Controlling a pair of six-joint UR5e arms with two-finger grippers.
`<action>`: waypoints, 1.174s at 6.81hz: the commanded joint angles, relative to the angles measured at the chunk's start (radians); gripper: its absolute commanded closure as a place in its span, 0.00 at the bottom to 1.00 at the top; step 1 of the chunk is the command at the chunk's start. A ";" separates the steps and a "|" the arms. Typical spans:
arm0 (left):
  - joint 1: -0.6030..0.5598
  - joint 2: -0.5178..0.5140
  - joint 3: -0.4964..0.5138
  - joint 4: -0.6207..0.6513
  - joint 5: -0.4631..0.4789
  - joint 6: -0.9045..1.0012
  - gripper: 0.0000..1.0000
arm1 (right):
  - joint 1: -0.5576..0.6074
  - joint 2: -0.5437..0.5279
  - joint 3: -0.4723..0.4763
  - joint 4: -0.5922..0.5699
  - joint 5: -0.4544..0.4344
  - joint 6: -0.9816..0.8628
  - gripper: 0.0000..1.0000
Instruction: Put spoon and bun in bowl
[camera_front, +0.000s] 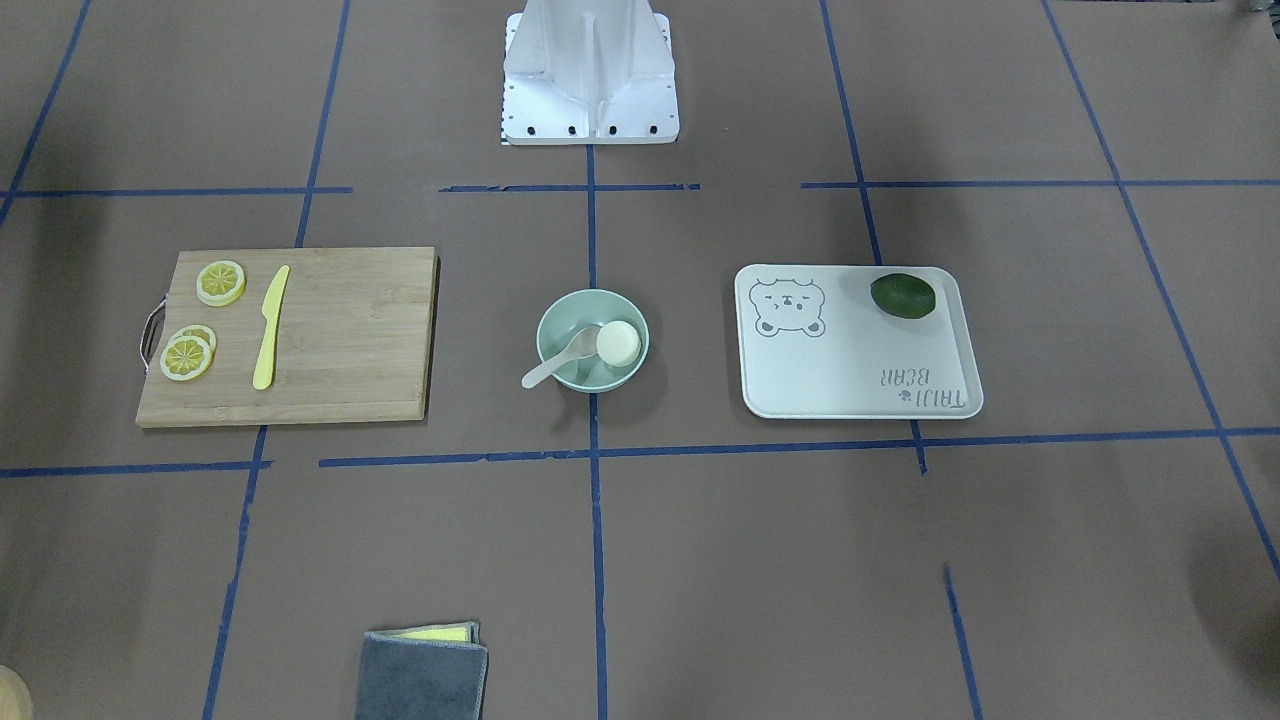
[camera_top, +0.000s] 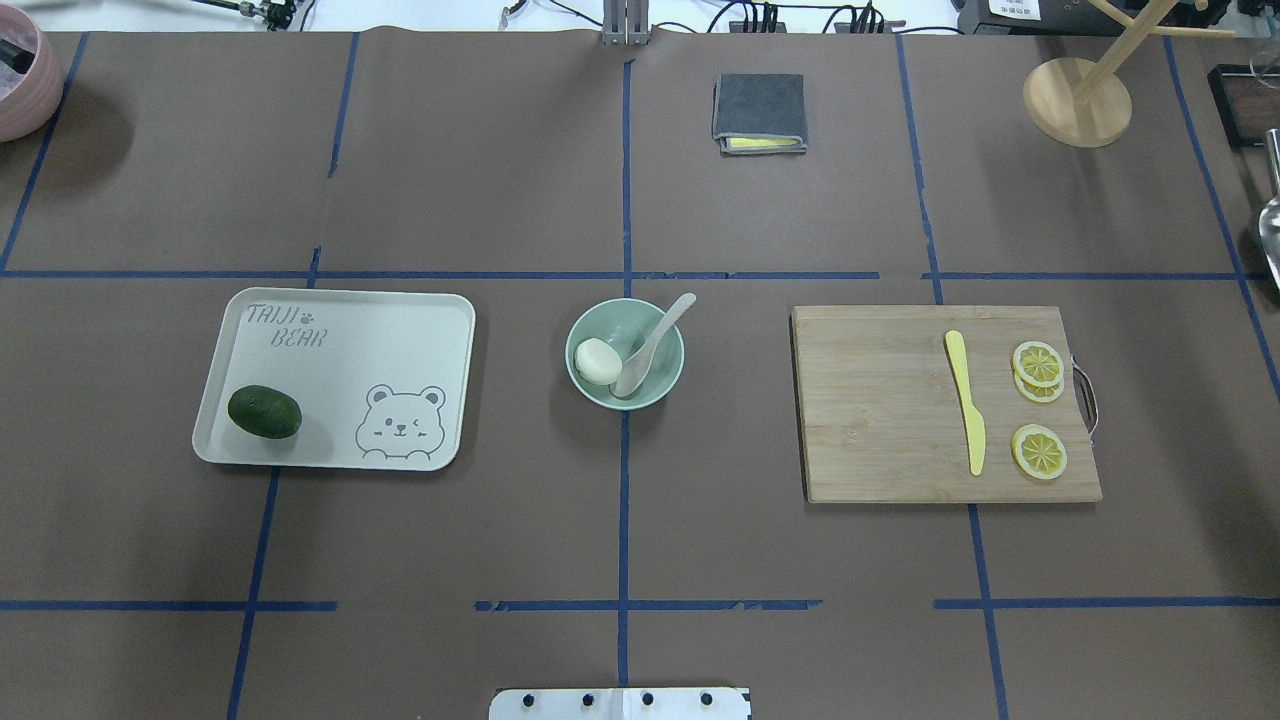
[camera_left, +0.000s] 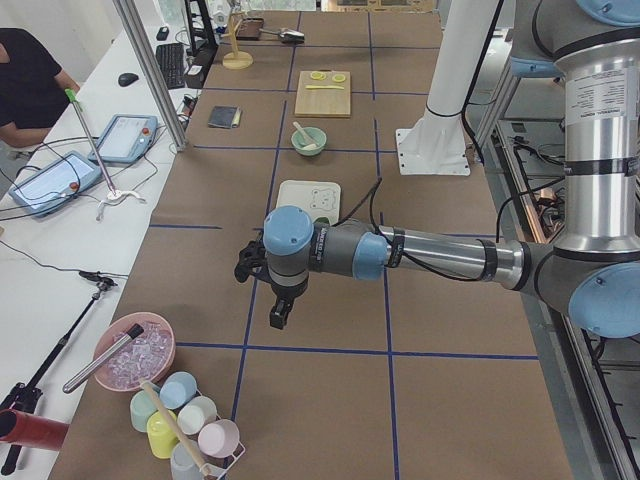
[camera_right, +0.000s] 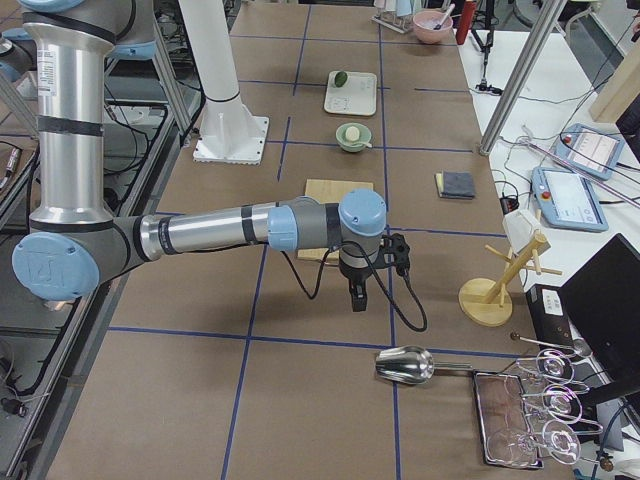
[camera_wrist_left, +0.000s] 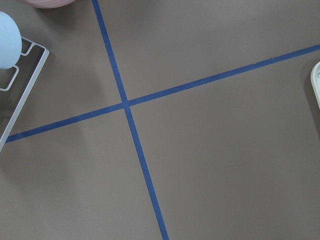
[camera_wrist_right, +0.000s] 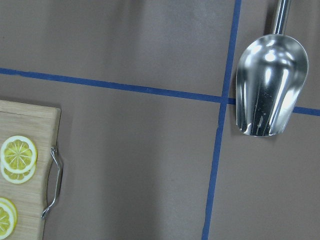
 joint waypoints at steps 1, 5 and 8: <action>0.004 0.022 -0.006 -0.046 -0.009 0.009 0.00 | -0.016 0.000 0.001 0.003 0.004 0.042 0.00; 0.001 0.016 0.023 -0.101 0.003 0.007 0.00 | -0.017 0.000 0.001 0.010 0.004 0.043 0.00; 0.002 0.026 0.048 -0.105 0.002 -0.006 0.00 | -0.019 0.001 0.001 0.008 0.005 0.045 0.00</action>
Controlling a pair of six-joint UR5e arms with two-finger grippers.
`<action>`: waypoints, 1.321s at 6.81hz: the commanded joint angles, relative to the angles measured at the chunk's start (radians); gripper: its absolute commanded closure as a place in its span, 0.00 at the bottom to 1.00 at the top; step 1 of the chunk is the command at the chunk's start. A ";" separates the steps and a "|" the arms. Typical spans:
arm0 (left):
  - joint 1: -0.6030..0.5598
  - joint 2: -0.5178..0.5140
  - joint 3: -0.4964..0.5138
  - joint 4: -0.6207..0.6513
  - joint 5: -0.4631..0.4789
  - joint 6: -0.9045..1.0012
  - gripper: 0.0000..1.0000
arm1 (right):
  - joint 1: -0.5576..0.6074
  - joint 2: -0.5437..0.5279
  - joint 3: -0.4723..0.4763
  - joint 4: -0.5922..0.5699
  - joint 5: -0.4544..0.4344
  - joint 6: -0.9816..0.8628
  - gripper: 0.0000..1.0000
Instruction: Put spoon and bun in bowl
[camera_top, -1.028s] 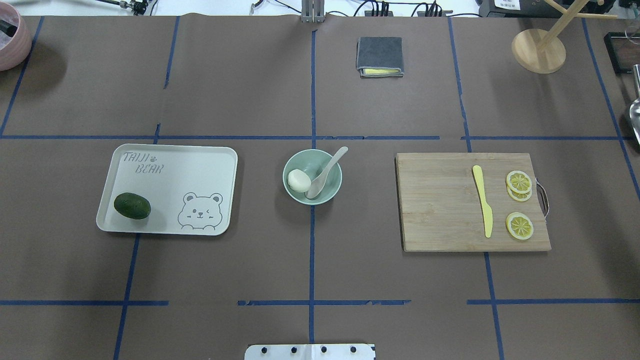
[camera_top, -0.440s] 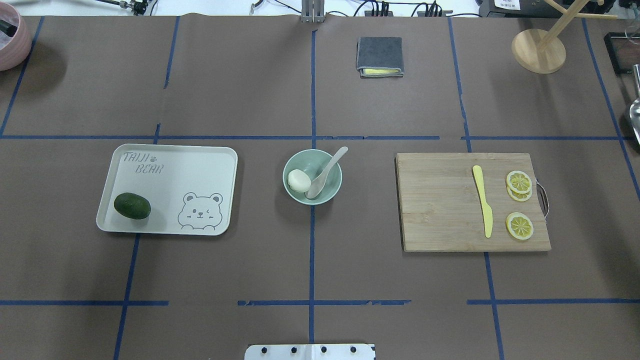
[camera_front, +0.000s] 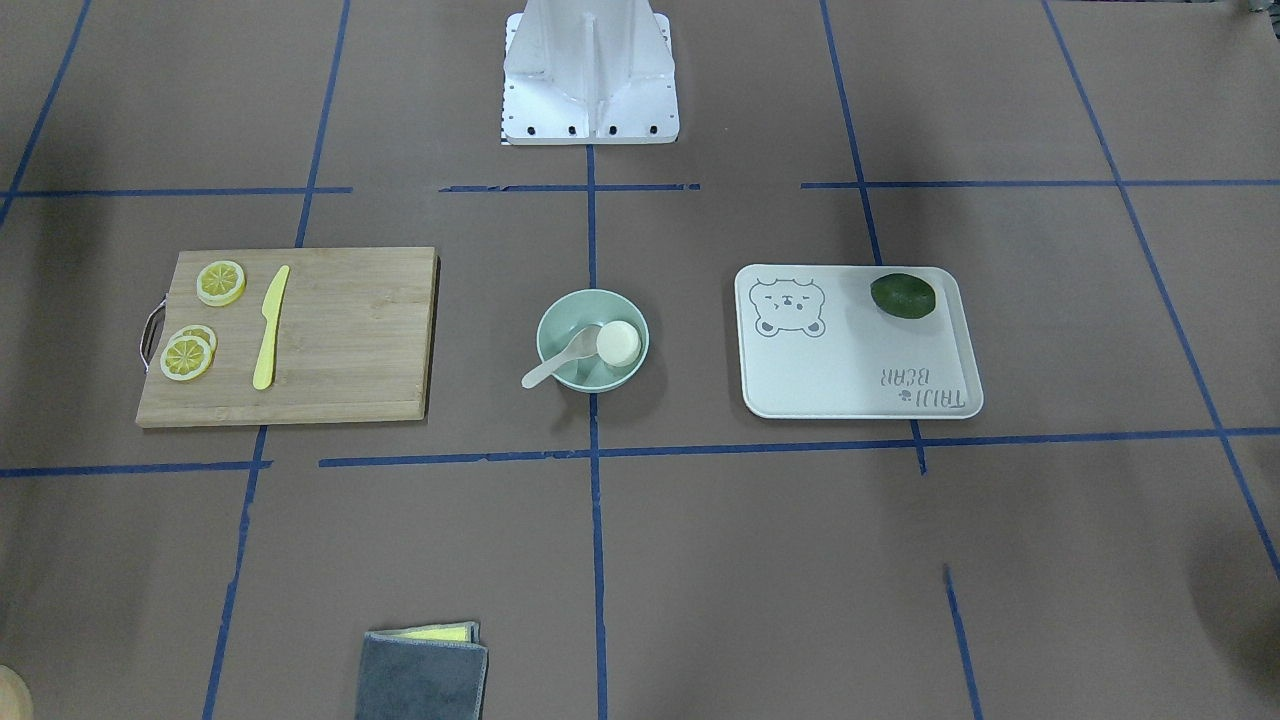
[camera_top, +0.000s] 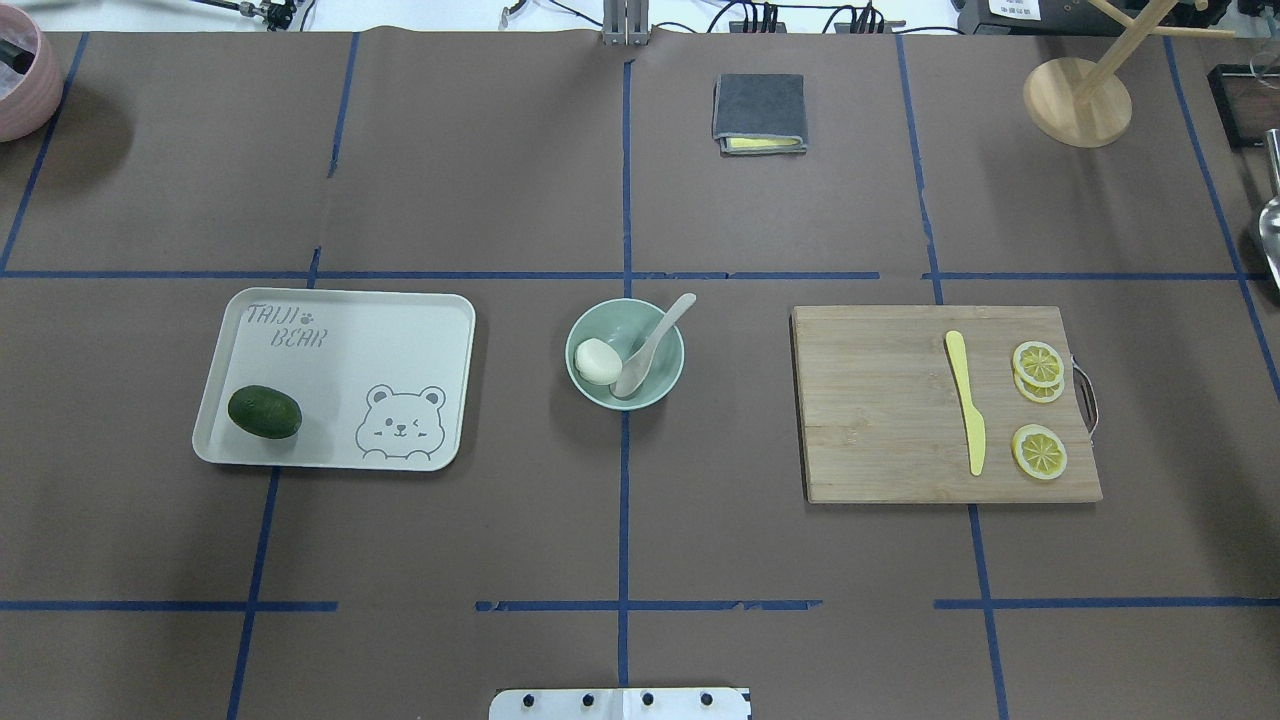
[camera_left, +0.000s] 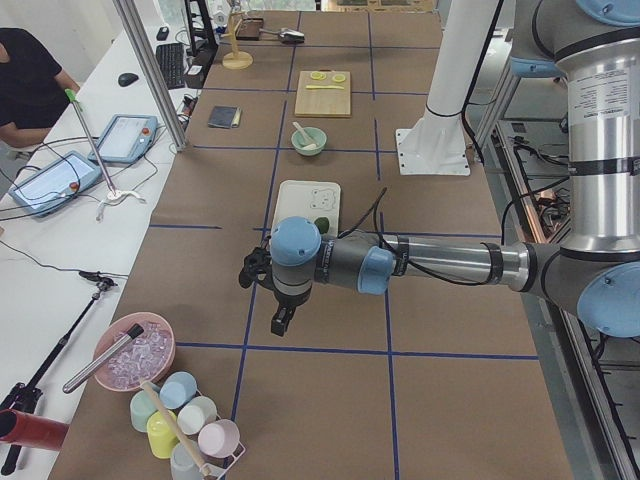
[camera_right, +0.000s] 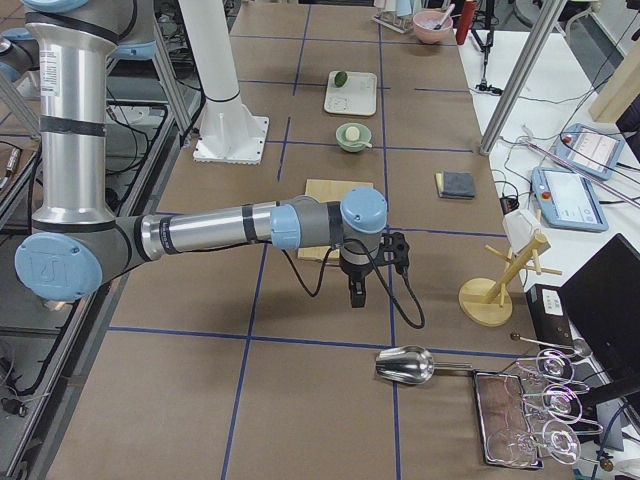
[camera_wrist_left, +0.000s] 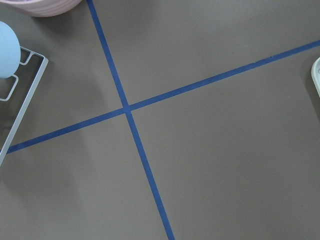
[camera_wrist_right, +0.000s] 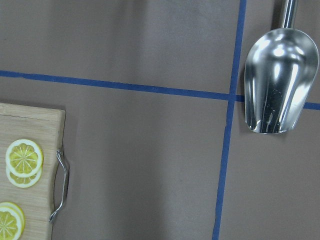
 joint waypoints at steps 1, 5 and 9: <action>0.000 0.002 0.016 0.001 0.000 -0.010 0.00 | -0.002 0.002 -0.001 -0.001 0.001 0.001 0.00; 0.001 0.001 0.024 0.030 0.026 -0.165 0.00 | -0.002 0.002 -0.002 -0.001 0.006 0.001 0.00; 0.007 -0.036 0.009 0.182 0.029 -0.156 0.00 | -0.002 0.002 0.001 0.000 0.004 0.000 0.00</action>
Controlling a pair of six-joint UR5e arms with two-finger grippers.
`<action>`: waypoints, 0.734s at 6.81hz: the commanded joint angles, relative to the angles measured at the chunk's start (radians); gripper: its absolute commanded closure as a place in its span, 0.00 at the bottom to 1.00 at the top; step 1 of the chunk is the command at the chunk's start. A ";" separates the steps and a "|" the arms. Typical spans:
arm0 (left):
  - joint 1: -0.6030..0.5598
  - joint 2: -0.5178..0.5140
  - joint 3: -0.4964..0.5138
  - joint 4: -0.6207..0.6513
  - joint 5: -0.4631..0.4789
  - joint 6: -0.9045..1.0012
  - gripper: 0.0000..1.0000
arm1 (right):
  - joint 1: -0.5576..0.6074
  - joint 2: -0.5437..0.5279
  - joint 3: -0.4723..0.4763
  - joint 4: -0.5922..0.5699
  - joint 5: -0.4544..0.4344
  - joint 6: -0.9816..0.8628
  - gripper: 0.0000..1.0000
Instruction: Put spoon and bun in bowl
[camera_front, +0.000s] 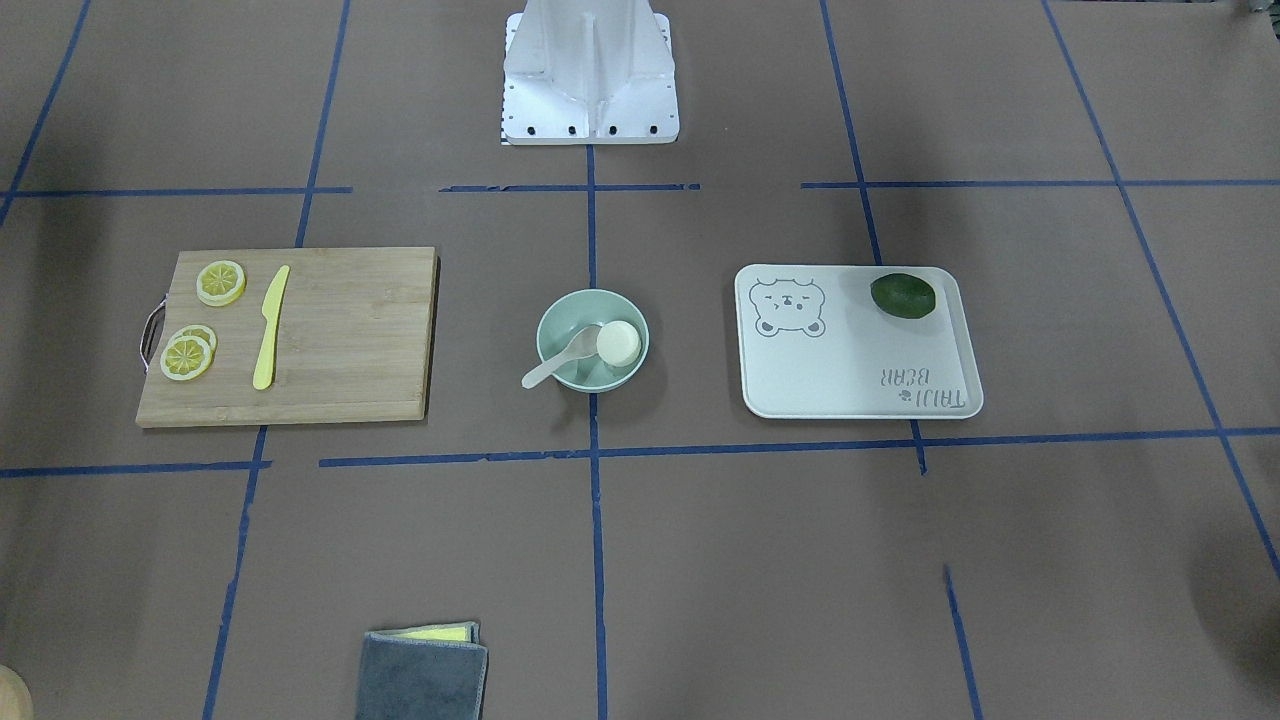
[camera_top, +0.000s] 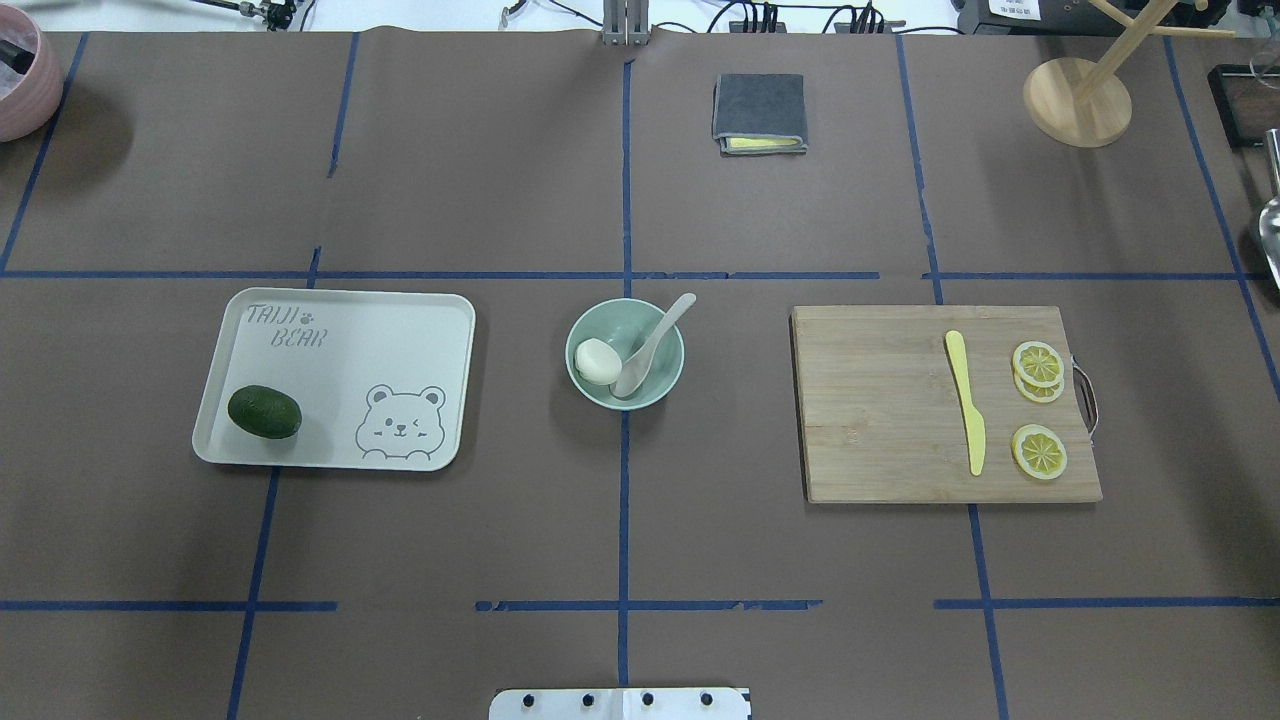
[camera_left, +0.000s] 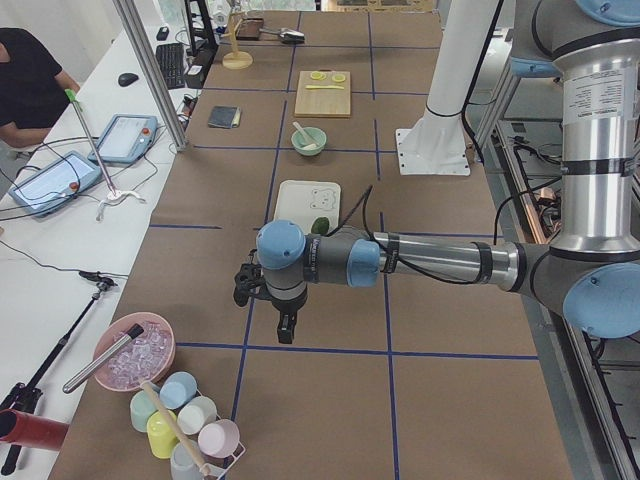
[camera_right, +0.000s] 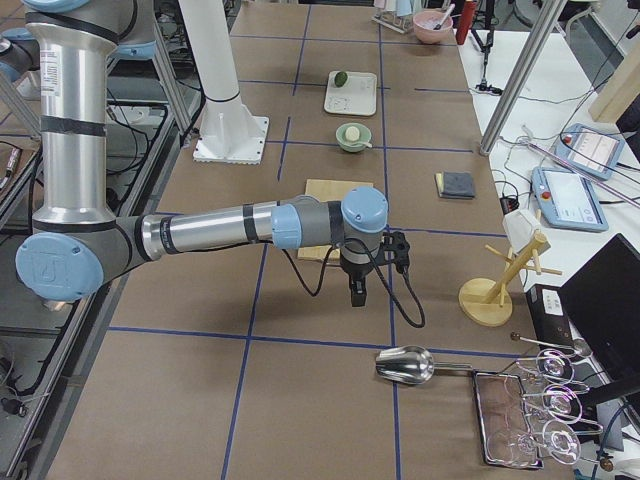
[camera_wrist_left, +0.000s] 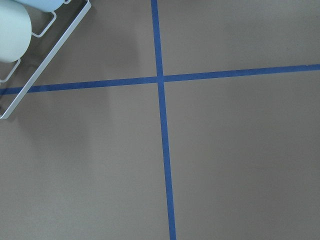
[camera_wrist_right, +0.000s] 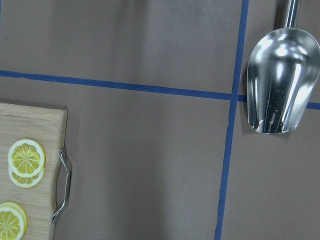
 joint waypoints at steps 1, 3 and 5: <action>-0.003 0.012 -0.011 0.010 -0.001 0.002 0.00 | 0.000 0.000 0.002 0.001 0.000 -0.001 0.00; -0.001 -0.006 -0.004 0.007 -0.001 0.002 0.00 | 0.002 0.049 0.005 -0.009 0.000 -0.020 0.00; -0.001 -0.043 0.008 0.012 -0.003 0.002 0.00 | 0.002 0.048 0.005 -0.011 -0.008 -0.023 0.00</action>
